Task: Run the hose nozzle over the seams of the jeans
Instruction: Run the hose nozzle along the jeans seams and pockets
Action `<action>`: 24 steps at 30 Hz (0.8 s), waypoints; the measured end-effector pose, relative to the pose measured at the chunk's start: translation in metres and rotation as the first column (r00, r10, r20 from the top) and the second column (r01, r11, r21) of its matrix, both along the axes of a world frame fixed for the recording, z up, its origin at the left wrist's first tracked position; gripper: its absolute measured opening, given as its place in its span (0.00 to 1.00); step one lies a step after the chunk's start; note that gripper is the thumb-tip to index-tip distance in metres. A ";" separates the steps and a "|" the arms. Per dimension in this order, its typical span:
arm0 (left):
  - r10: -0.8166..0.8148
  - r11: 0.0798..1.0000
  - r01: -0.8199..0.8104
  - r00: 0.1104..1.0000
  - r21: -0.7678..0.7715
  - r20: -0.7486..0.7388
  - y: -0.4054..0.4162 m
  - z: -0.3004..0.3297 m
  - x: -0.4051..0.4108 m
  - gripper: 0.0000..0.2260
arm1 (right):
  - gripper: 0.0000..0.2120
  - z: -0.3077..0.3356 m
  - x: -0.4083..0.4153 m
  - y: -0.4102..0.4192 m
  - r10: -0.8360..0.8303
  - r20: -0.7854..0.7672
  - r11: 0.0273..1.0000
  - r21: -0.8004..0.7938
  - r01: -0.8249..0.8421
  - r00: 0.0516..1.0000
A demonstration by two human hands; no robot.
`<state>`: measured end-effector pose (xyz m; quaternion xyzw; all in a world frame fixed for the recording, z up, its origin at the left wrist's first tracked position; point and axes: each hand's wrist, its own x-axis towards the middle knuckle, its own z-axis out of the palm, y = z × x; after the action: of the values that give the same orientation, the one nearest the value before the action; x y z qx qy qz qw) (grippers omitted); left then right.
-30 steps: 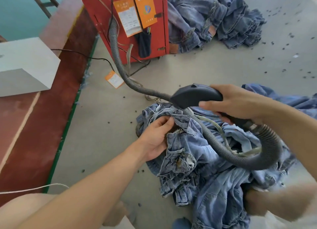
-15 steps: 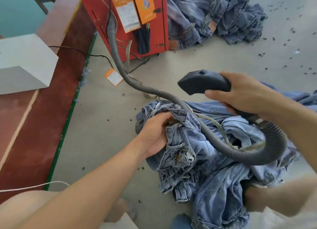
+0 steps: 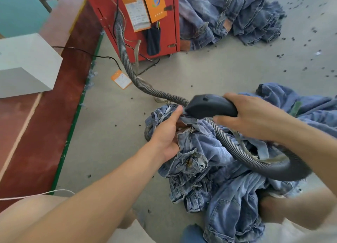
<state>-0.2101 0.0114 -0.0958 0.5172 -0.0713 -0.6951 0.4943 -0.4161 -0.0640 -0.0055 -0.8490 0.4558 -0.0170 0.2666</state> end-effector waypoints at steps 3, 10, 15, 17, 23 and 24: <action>-0.003 1.000 0.002 0.999 -0.016 -0.051 0.004 0.002 -0.004 0.19 | 0.10 0.005 0.001 -0.012 -0.097 0.028 0.995 0.024 0.097 0.995; -0.026 1.000 0.026 1.000 -0.003 -0.013 -0.001 0.008 0.002 0.20 | 0.09 0.018 -0.003 -0.002 0.012 0.021 0.987 0.160 -0.015 1.000; -0.005 1.000 0.006 0.998 0.017 -0.070 0.002 0.009 0.003 0.19 | 0.08 0.010 -0.001 -0.019 -0.137 0.101 0.987 0.103 0.127 0.985; 0.022 0.999 -0.020 0.997 0.032 -0.071 0.000 0.008 0.007 0.20 | 0.08 0.019 -0.015 -0.019 -0.091 0.148 0.978 0.200 0.060 0.985; 0.029 0.997 -0.026 0.999 0.072 -0.045 0.001 0.002 0.008 0.18 | 0.07 0.006 0.007 -0.004 0.059 0.067 0.984 0.166 -0.069 0.996; 0.047 0.997 -0.043 0.998 0.068 -0.053 0.001 0.001 0.010 0.18 | 0.07 0.003 0.011 -0.003 0.036 0.064 0.988 0.145 -0.045 0.997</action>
<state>-0.2005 0.0124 -0.0949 0.5159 -0.0228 -0.6995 0.4939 -0.4052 -0.0674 -0.0022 -0.8354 0.4300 -0.0039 0.3423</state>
